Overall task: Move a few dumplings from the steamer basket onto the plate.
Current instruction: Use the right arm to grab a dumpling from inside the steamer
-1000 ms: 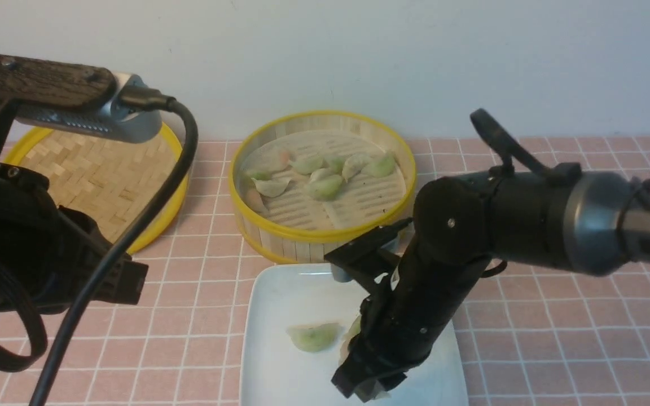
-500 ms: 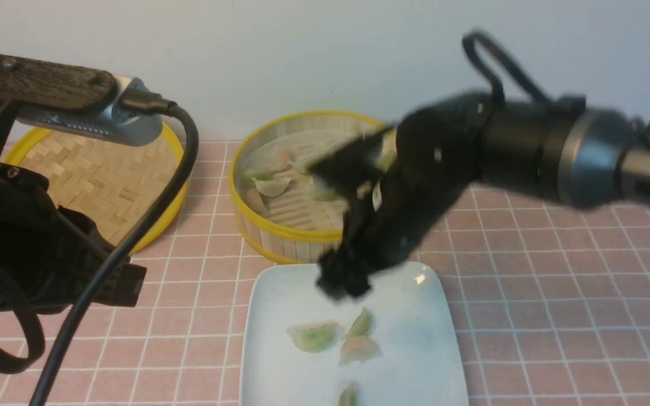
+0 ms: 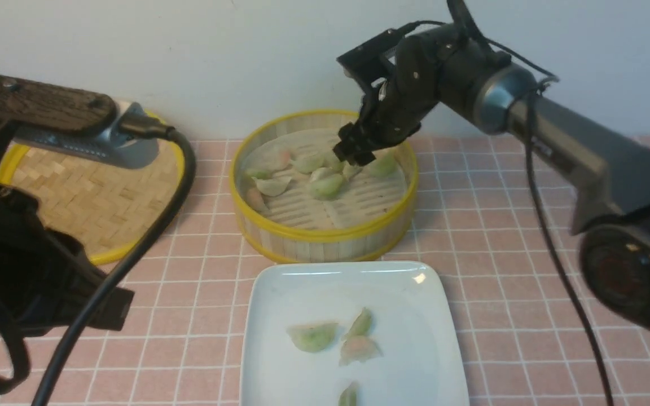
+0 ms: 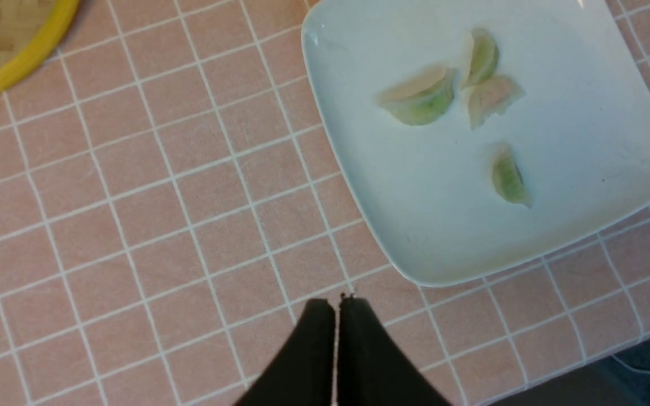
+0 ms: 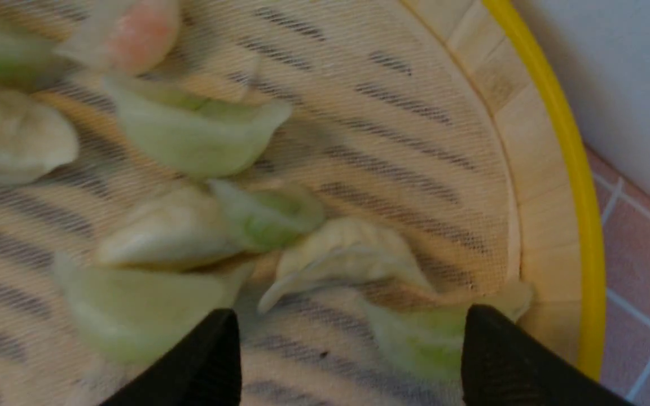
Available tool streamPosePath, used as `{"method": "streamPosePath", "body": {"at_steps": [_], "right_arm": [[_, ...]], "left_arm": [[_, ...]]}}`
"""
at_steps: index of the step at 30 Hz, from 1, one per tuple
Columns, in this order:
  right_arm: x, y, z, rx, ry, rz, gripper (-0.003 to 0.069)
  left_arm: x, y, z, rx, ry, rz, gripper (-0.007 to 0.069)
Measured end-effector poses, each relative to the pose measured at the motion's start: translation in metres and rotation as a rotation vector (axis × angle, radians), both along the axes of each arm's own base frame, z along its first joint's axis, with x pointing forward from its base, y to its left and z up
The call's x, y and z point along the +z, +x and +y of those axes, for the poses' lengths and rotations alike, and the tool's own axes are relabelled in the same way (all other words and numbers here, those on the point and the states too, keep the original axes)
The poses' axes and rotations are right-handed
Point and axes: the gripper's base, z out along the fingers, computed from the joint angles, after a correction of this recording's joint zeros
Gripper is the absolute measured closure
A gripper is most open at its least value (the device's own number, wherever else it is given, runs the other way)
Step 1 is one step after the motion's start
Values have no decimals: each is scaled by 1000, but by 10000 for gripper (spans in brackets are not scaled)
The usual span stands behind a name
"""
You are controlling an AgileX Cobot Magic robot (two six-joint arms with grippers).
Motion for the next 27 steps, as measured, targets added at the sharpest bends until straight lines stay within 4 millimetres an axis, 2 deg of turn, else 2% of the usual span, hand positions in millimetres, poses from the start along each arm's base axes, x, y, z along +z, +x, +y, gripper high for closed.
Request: {"method": "streamPosePath", "body": {"at_steps": [3,11,17,20,21,23,24,25,27], "right_arm": [[-22,13,-5,18,-30,-2,180],[-39,19,-8,75,-148,-43,179],[-43,19,-8,113,-191,-44,202],[-38,19,-8,104,-189,-41,354],[-35,16,-6,105,-193,-26,442],[-27,14,-3,108,-194,-21,557],[-22,12,-2,104,-194,-10,585],[-23,12,-2,104,-196,-3,586],[-11,6,-2,100,-184,39,585]], "left_arm": [[0,0,0,0,1,2,631],[0,-1,0,0,4,9,631],[-1,-2,1,1,11,20,631],[-1,-2,1,1,12,20,631],[-1,-2,1,1,12,20,631],[-1,-2,1,1,12,20,631],[-1,-2,1,1,12,21,631],[-1,-2,1,1,12,21,631],[-1,-2,1,1,13,21,631]]}}
